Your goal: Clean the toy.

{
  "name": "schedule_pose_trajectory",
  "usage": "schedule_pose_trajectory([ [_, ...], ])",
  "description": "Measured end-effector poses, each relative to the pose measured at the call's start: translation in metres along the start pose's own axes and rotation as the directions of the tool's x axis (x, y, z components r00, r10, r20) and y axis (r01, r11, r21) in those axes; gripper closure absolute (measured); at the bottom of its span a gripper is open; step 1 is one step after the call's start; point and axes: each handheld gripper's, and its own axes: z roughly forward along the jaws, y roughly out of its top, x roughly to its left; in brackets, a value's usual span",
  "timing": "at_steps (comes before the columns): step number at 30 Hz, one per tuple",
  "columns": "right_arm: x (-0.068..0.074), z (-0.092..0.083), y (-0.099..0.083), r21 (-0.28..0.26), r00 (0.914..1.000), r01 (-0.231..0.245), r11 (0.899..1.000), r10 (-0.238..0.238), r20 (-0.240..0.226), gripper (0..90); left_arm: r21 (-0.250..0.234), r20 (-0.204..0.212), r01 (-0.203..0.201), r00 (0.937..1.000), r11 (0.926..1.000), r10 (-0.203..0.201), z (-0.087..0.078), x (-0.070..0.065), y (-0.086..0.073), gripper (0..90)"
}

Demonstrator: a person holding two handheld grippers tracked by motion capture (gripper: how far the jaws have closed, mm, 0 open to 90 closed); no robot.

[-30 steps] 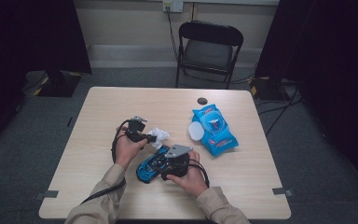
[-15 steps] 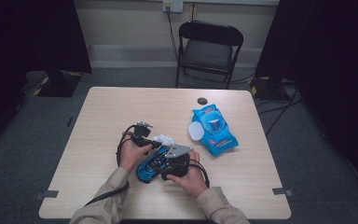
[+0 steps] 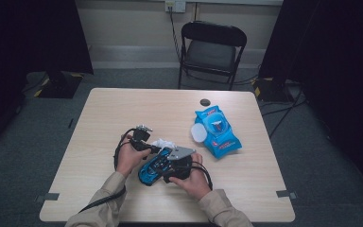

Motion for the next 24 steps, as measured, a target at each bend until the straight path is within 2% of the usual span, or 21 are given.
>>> schedule_pose_trajectory([
  [24, 0.0, 0.0, 0.0, -0.003, 1.0, 0.001, 1.0, -0.001, -0.001, 19.5, 0.037, 0.01, -0.022, 0.9997, 0.9991, 0.021, -0.021, 0.002, -0.019, 85.8],
])
